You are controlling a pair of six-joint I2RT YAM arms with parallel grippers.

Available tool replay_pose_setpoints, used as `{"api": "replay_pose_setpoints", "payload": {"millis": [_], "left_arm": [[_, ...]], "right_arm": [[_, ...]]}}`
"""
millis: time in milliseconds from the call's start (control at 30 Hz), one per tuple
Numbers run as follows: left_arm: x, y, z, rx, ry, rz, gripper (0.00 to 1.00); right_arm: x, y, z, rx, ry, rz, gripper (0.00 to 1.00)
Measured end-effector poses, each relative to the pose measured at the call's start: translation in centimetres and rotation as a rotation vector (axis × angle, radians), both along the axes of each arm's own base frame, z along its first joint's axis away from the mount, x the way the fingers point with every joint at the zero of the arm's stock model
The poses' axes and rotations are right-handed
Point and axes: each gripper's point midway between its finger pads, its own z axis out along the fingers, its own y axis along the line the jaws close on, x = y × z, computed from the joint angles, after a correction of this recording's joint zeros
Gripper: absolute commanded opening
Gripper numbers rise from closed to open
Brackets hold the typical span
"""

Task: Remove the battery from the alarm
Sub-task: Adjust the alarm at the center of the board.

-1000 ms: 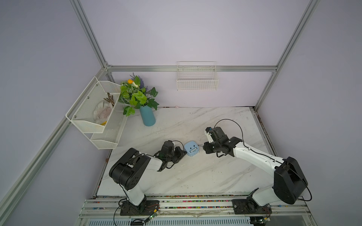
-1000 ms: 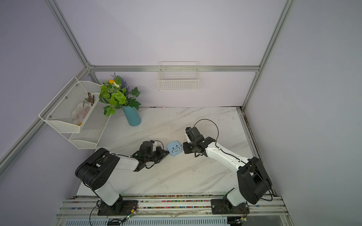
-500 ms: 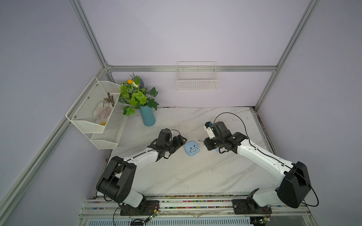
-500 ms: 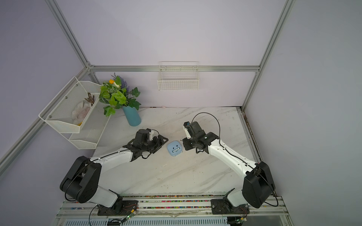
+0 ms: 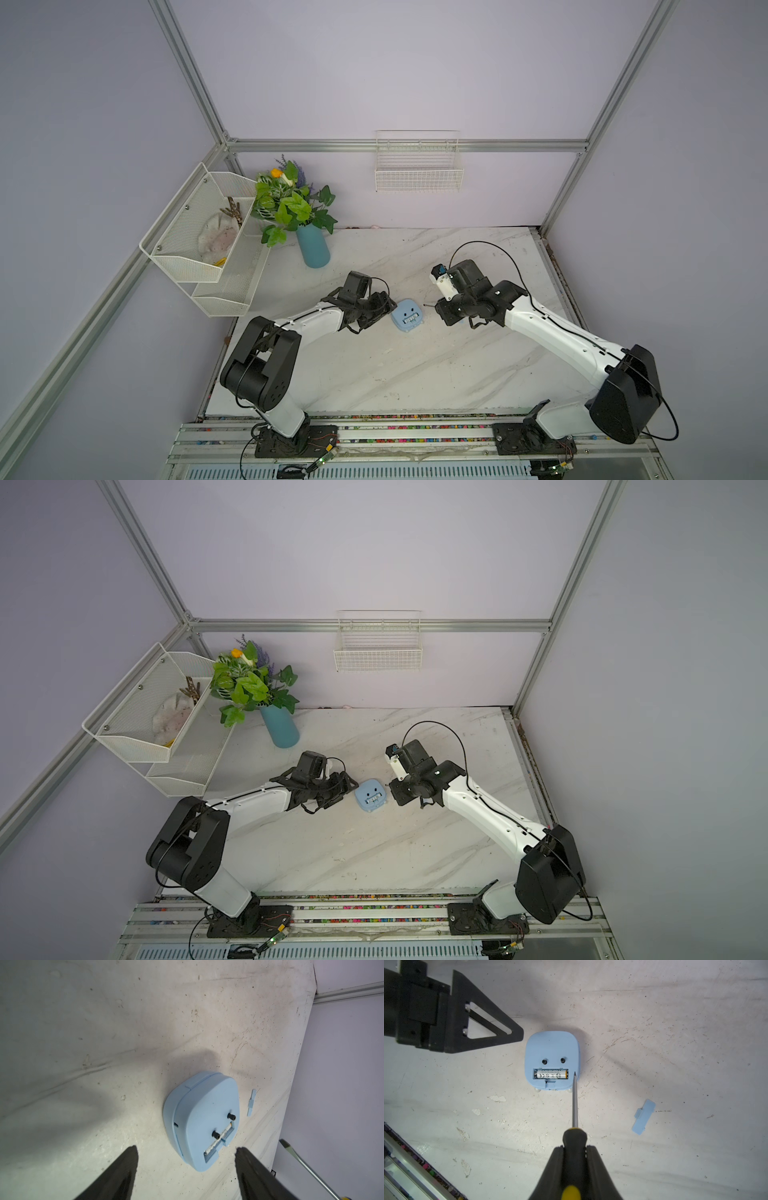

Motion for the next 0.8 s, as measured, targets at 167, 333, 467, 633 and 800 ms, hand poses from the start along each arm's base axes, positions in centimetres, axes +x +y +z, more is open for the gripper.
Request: {"api": "replay_pose_setpoints", "payload": {"millis": [167,333,467,633,800], "left_arm": [[0.0,-0.2,-1.0,0.006,0.027,-0.006,0.78],[0.1,-0.6,-1.8,0.010,0.047,-0.009,0.77],[0.7,-1.1,-1.4,0.005,0.038,-0.012,0.76],[1.9,-1.9,-0.7,-0.008,0.019,-0.016,0.71],[1.8,-2.5,-1.5,-0.003,0.037,-0.030,0.66]], "right_arm": [[-0.3,0.3,0.0,-0.013,-0.011,0.043,0.00],[-0.7,0.8,-0.5,-0.038,-0.009,0.082,0.00],[-0.8,0.8,-0.9,-0.059,-0.006,0.095,0.00],[-0.7,0.6,-1.2,-0.088,-0.010,0.103,0.00],[-0.8,0.3,-1.5,-0.119,-0.012,0.121,0.00]]}}
